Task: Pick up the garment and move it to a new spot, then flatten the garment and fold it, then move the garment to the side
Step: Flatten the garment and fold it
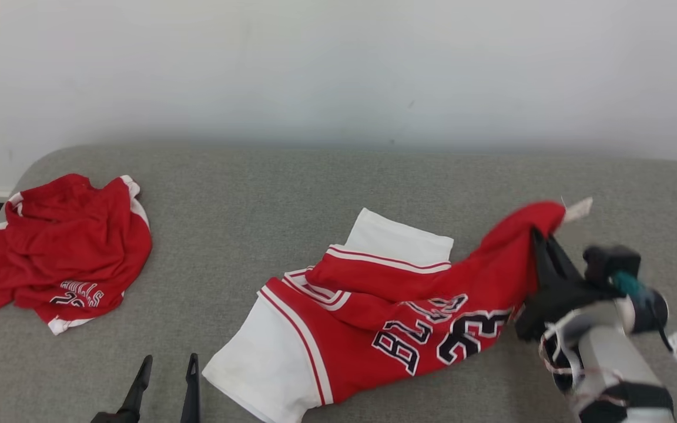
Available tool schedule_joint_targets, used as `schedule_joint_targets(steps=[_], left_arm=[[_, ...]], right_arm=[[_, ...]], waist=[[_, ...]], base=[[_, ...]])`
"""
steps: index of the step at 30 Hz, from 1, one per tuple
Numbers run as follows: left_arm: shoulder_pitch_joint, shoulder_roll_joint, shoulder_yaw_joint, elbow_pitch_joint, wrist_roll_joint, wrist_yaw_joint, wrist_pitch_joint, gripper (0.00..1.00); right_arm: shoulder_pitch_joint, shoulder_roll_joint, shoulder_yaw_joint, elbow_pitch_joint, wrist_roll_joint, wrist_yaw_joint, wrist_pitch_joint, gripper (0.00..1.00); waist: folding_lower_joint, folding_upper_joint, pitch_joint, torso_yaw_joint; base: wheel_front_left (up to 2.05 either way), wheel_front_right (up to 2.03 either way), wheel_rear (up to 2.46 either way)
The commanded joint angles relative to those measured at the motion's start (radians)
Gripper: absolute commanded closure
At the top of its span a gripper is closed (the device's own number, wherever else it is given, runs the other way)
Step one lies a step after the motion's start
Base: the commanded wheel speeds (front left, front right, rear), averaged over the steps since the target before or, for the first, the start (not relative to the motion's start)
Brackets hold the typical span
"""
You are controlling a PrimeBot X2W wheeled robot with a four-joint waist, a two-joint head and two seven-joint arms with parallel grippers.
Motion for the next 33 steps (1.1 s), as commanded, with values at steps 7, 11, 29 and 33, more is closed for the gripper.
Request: schedule_joint_targets(steps=[7, 11, 29, 33], left_arm=[[-0.049, -0.006, -0.032, 0.015, 0.005, -0.005, -0.002, 0.0], [-0.078, -0.006, -0.05, 0.032, -0.002, -0.005, -0.002, 0.0], [-0.071, -0.001, -0.044, 0.037, -0.014, -0.006, -0.002, 0.0], [-0.065, -0.002, -0.039, 0.034, -0.011, -0.006, -0.002, 0.0]], right_arm=[[-0.272, 0.009, 0.019, 0.224, -0.044, 0.004, -0.022, 1.0], [-0.37, 0.01, -0.003, 0.366, -0.064, 0.004, -0.04, 0.85], [-0.207, 0.013, -0.003, 0.067, -0.053, 0.003, -0.056, 0.0], [-0.076, 0.004, 0.011, -0.096, -0.037, 0.004, -0.057, 0.0]], waist=[[0.0, 0.0, 0.042, 0.063], [0.0, 0.0, 0.06, 0.091], [0.0, 0.0, 0.049, 0.011], [0.0, 0.0, 0.036, -0.018]], base=[[0.0, 0.0, 0.0], [0.0, 0.0, 0.0], [0.0, 0.0, 0.0], [0.0, 0.0, 0.0]])
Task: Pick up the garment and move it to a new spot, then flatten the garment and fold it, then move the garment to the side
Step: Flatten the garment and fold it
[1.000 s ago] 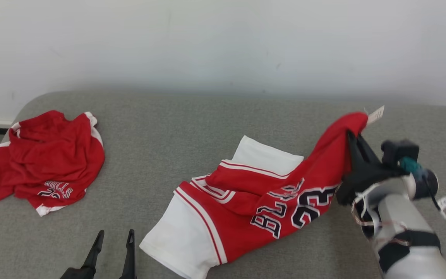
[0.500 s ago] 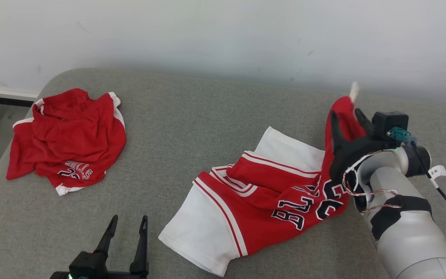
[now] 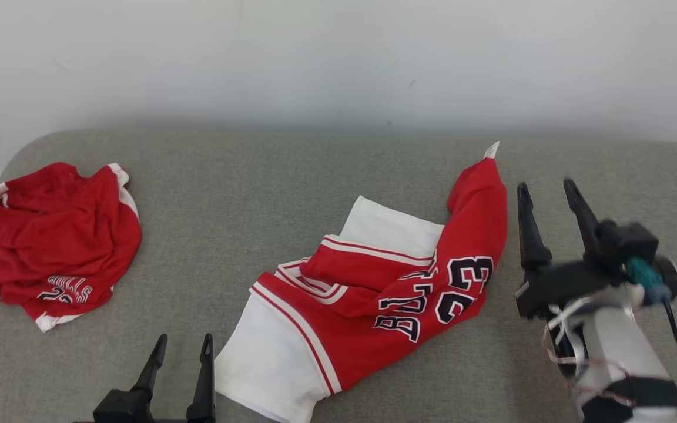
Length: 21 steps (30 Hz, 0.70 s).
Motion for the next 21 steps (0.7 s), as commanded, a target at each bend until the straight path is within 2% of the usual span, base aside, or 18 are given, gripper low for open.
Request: schedule_joint_targets(steps=[1, 6, 12, 21], left_arm=[[0.013, -0.001, 0.003, -0.004, 0.0, 0.0, -0.002, 0.0], [0.031, -0.001, 0.011, -0.008, 0.004, 0.0, -0.002, 0.0], [0.047, 0.005, 0.012, -0.001, -0.002, 0.0, -0.002, 0.0], [-0.002, 0.028, -0.014, 0.107, -0.02, 0.0, -0.002, 0.0]], right_arm=[[0.07, -0.003, -0.002, -0.052, 0.005, 0.004, -0.001, 0.0], [0.294, 0.023, -0.046, -0.226, 0.004, 0.004, -0.001, 0.0], [0.475, 0.053, -0.024, -0.375, 0.041, 0.004, -0.001, 0.0], [0.529, 0.056, 0.064, -0.356, 0.096, 0.004, -0.001, 0.0]], waist=[[-0.0001, -0.0001, -0.018, -0.029], [-0.0001, -0.0001, -0.039, -0.046], [-0.0001, -0.0001, -0.036, -0.068], [-0.0001, -0.0001, -0.016, -0.122]], base=[[0.0, 0.0, 0.0], [0.0, 0.0, 0.0], [0.0, 0.0, 0.0], [0.0, 0.0, 0.0]])
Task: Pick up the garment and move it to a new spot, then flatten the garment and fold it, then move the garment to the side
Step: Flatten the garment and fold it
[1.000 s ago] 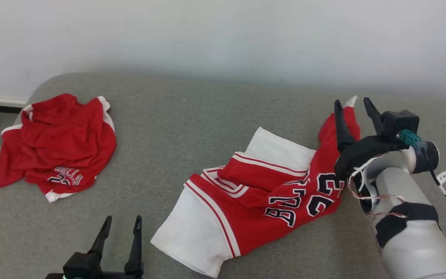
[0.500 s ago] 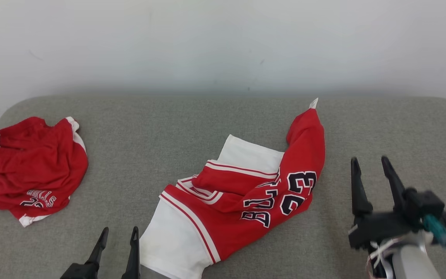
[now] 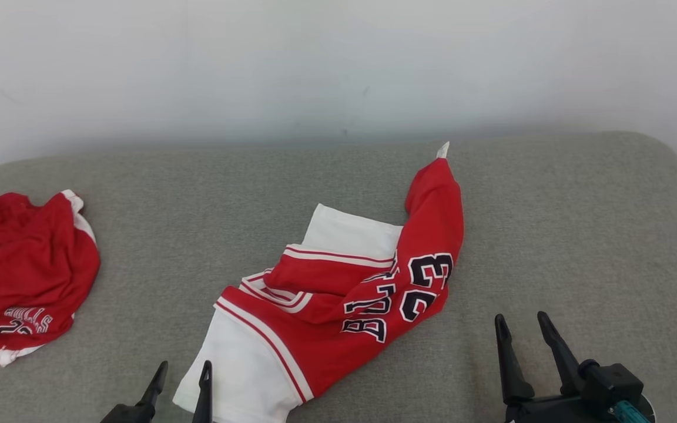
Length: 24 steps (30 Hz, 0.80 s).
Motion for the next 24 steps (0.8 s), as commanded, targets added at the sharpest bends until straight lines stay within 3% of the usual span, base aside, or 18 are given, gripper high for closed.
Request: schedule_joint_targets(steps=[1, 12, 13, 14, 15, 24], left_arm=[[-0.013, 0.006, -0.003, 0.02, -0.011, 0.002, -0.002, 0.0], [-0.115, 0.03, -0.003, 0.317, -0.016, 0.009, -0.002, 0.0], [-0.123, 0.029, -0.004, 0.34, -0.025, 0.007, -0.002, 0.04], [-0.132, 0.028, -0.009, 0.352, -0.024, 0.006, -0.002, 0.41], [-0.135, 0.025, -0.011, 0.363, -0.029, 0.005, -0.002, 1.0], [-0.124, 0.025, -0.004, 0.337, -0.049, 0.008, -0.002, 1.0]], right_arm=[[0.0, 0.0, 0.005, 0.001, 0.009, 0.004, -0.001, 0.0], [-0.023, 0.001, 0.051, 0.027, 0.029, 0.004, -0.001, 0.0], [-0.022, 0.0, 0.047, 0.027, 0.029, 0.004, -0.001, 0.0], [-0.02, 0.0, 0.044, 0.026, 0.028, 0.004, -0.001, 0.0], [-0.017, 0.0, 0.043, 0.026, 0.028, 0.004, -0.001, 0.0], [0.003, 0.0, 0.021, 0.028, 0.033, 0.004, -0.001, 0.0]], waist=[[0.0001, 0.0, 0.008, -0.018], [0.0001, 0.0, 0.022, -0.056], [0.0001, 0.0, 0.022, -0.054], [0.0001, 0.0, 0.022, -0.05], [0.0001, 0.0, 0.02, -0.045], [0.0001, 0.0, -0.002, 0.064]], base=[[0.0, 0.0, 0.0], [0.0, 0.0, 0.0], [0.0, 0.0, 0.0], [0.0, 0.0, 0.0], [0.0, 0.0, 0.0], [0.0, 0.0, 0.0]])
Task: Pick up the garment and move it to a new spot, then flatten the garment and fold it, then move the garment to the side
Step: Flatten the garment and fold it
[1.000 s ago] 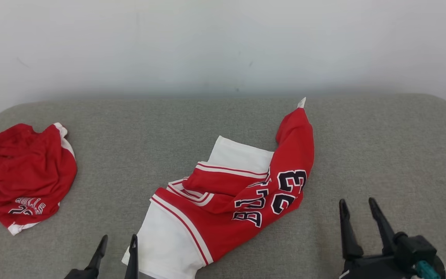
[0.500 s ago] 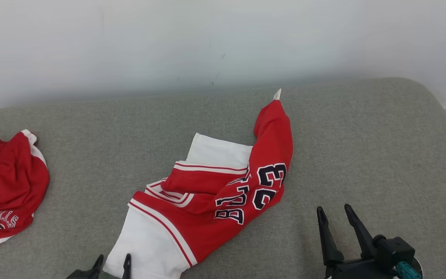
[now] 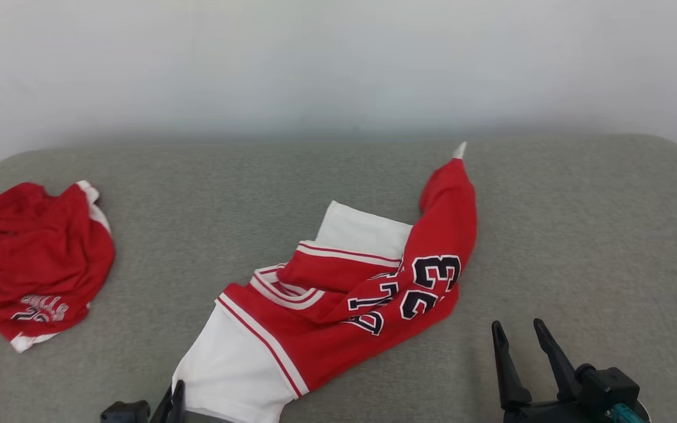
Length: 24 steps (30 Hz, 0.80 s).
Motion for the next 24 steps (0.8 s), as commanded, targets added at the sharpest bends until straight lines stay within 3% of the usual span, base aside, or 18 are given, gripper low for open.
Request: schedule_joint_targets(steps=[1, 6, 12, 13, 14, 15, 24], left_arm=[[0.021, 0.007, 0.008, -0.012, -0.003, 0.006, -0.002, 1.0], [0.074, 0.01, 0.014, -0.038, -0.014, 0.013, -0.002, 1.0], [0.137, -0.011, 0.008, -0.057, -0.043, 0.011, 0.013, 1.0], [0.14, -0.013, 0.007, -0.061, -0.045, 0.015, 0.01, 0.96], [0.139, -0.015, 0.007, -0.069, -0.047, 0.021, 0.008, 0.14], [0.135, -0.016, 0.007, -0.08, -0.046, 0.022, 0.005, 0.0], [0.123, -0.022, 0.023, -0.282, 0.002, 0.041, -0.001, 0.0]], right_arm=[[0.006, 0.0, -0.003, -0.001, 0.007, 0.004, -0.001, 0.0], [-0.002, 0.0, -0.018, 0.011, 0.008, 0.004, -0.001, 0.0], [-0.016, 0.0, -0.027, 0.039, 0.001, 0.004, -0.001, 0.0], [-0.018, 0.0, -0.029, 0.047, -0.002, 0.004, -0.001, 0.0], [-0.019, 0.0, -0.032, 0.059, -0.005, 0.004, -0.001, 0.0], [-0.021, -0.001, -0.035, 0.073, -0.008, 0.004, -0.001, 0.0], [-0.091, 0.0, -0.026, 0.234, -0.027, 0.004, -0.001, 0.0]], waist=[[0.0, 0.0, -0.013, 0.06], [0.0, 0.0, -0.012, 0.126], [0.0, 0.0, -0.002, 0.158], [0.0, 0.0, 0.0, 0.159], [0.0, 0.0, 0.001, 0.16], [0.0, 0.0, 0.002, 0.16], [0.0, 0.0, 0.005, 0.148]], base=[[0.0, 0.0, 0.0], [0.0, 0.0, 0.0], [0.0, 0.0, 0.0], [0.0, 0.0, 0.0], [0.0, 0.0, 0.0], [0.0, 0.0, 0.0], [0.0, 0.0, 0.0]])
